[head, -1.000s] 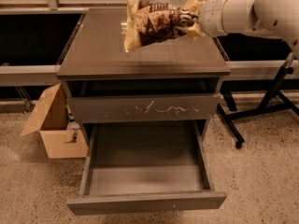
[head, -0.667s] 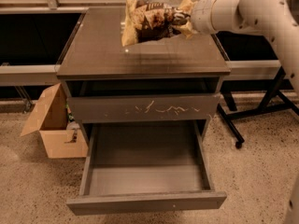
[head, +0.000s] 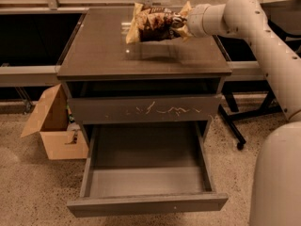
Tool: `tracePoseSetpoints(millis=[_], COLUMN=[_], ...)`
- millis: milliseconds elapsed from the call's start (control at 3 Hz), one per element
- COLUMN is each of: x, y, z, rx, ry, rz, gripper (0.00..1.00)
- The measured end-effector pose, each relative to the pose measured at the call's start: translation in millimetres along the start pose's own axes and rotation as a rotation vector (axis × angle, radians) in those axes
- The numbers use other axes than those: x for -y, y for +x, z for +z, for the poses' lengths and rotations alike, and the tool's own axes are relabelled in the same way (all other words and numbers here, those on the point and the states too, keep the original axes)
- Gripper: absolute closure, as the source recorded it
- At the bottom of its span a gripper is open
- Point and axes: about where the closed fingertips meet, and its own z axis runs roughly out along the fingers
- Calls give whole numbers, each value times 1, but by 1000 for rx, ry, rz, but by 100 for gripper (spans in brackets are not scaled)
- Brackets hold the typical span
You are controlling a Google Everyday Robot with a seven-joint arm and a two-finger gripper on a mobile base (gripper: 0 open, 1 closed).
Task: Pick brown chip bag from middle drawer and place on counter
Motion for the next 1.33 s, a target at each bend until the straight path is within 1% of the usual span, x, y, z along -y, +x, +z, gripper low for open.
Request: tracePoseSetpoints(millis=[333,667,1000,1333], x=[2,3,3,3], y=[15,28,36,36], z=[17,26,30,30], rx=[-12,-19,-20,-20], ry=[16,33,45,46], rz=[34,66,84,83], gripper=[82,57,28,3])
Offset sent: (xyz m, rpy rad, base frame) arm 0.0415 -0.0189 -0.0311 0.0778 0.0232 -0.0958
